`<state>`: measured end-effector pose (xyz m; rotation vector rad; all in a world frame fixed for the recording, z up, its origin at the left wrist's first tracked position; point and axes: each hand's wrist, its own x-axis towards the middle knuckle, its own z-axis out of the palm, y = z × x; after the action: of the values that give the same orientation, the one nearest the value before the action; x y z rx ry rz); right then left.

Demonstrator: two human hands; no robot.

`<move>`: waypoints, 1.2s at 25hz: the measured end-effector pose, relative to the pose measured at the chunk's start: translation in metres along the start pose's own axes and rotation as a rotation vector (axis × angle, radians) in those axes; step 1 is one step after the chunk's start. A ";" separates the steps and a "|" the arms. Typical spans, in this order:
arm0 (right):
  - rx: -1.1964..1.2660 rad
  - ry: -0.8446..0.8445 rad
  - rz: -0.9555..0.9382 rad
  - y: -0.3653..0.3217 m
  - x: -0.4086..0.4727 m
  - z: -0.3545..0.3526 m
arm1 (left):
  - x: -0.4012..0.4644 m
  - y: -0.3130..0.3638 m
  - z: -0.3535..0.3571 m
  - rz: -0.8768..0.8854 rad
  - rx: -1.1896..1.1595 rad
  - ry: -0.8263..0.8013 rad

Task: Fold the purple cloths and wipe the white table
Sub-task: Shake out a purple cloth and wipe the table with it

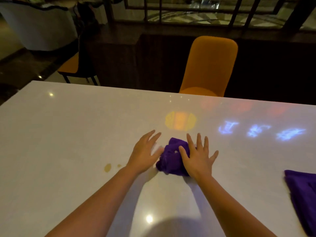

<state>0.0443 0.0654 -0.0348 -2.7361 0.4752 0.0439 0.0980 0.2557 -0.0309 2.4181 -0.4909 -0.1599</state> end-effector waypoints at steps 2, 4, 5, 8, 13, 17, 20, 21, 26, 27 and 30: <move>-0.041 0.042 0.036 -0.009 -0.003 0.009 | -0.016 -0.048 -0.024 -0.038 0.213 0.123; -0.036 -0.010 0.092 -0.020 -0.002 0.023 | -0.034 -0.100 -0.048 -0.128 0.381 0.184; -0.012 -0.049 0.135 -0.028 0.001 0.032 | -0.041 -0.124 -0.057 -0.191 0.420 0.201; 0.020 -0.091 0.243 -0.042 0.016 0.055 | -0.052 -0.177 -0.067 -0.379 0.444 0.188; -0.070 0.073 0.284 -0.038 0.018 0.071 | -0.051 -0.211 -0.055 -0.456 0.472 0.133; -0.016 0.092 0.159 -0.104 -0.002 0.094 | -0.052 -0.210 -0.054 -0.438 0.469 0.153; 0.009 0.000 -0.143 -0.146 -0.041 0.116 | -0.052 -0.205 -0.056 -0.443 0.471 0.120; 0.015 0.036 -0.171 -0.135 -0.051 0.113 | -0.052 -0.204 -0.057 -0.446 0.474 0.108; 0.035 0.197 0.288 -0.051 -0.046 0.082 | -0.052 -0.206 -0.058 -0.435 0.455 0.092; 0.043 0.175 0.331 -0.064 -0.033 0.084 | -0.052 -0.207 -0.058 -0.433 0.452 0.089; 0.059 0.059 0.118 -0.152 0.006 0.114 | -0.052 -0.213 -0.061 -0.413 0.468 0.089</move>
<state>0.1034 0.2378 -0.0896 -2.6552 0.6443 -0.0210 0.1295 0.4632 -0.1182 2.9485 0.0279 -0.1219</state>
